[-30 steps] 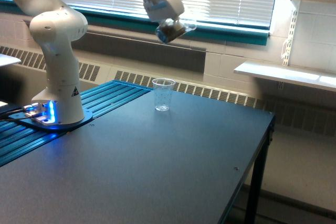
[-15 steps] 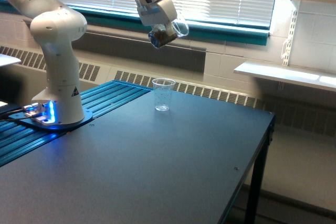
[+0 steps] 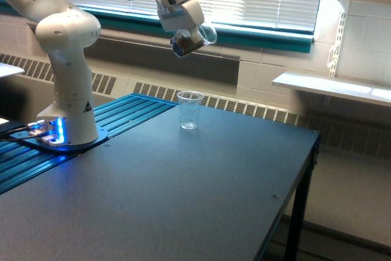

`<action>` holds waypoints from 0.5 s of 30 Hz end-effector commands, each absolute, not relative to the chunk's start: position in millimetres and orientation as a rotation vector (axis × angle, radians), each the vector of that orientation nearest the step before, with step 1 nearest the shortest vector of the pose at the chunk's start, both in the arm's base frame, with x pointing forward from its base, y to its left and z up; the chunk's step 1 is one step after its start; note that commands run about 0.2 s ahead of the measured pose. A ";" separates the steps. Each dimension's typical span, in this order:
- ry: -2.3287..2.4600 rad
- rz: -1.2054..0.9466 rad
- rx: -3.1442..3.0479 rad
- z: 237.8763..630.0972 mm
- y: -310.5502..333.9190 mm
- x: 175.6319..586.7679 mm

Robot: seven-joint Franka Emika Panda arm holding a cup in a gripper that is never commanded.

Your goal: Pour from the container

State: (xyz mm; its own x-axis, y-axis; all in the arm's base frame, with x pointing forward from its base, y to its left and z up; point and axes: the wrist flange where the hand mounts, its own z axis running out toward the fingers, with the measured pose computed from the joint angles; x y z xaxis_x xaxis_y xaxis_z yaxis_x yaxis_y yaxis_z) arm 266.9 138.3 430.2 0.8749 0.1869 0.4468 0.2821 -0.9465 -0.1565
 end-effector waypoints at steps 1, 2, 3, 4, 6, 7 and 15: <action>-0.367 -0.597 -2.851 415.9 144.2 256.5; -0.373 -0.596 -2.852 415.5 145.6 255.6; -0.376 -0.594 -2.853 415.2 146.9 254.6; -0.379 -0.590 -2.854 414.7 148.1 253.7; -0.384 -0.586 -2.856 414.1 150.6 251.8; -0.386 -0.583 -2.856 413.7 151.9 250.7; -0.392 -0.571 -2.856 411.5 160.0 243.7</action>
State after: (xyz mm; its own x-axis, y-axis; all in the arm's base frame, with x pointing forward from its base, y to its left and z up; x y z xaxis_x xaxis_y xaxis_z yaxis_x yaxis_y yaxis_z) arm 250.4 161.5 425.6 0.8795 0.2127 0.4257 0.3021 -0.9408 -0.1541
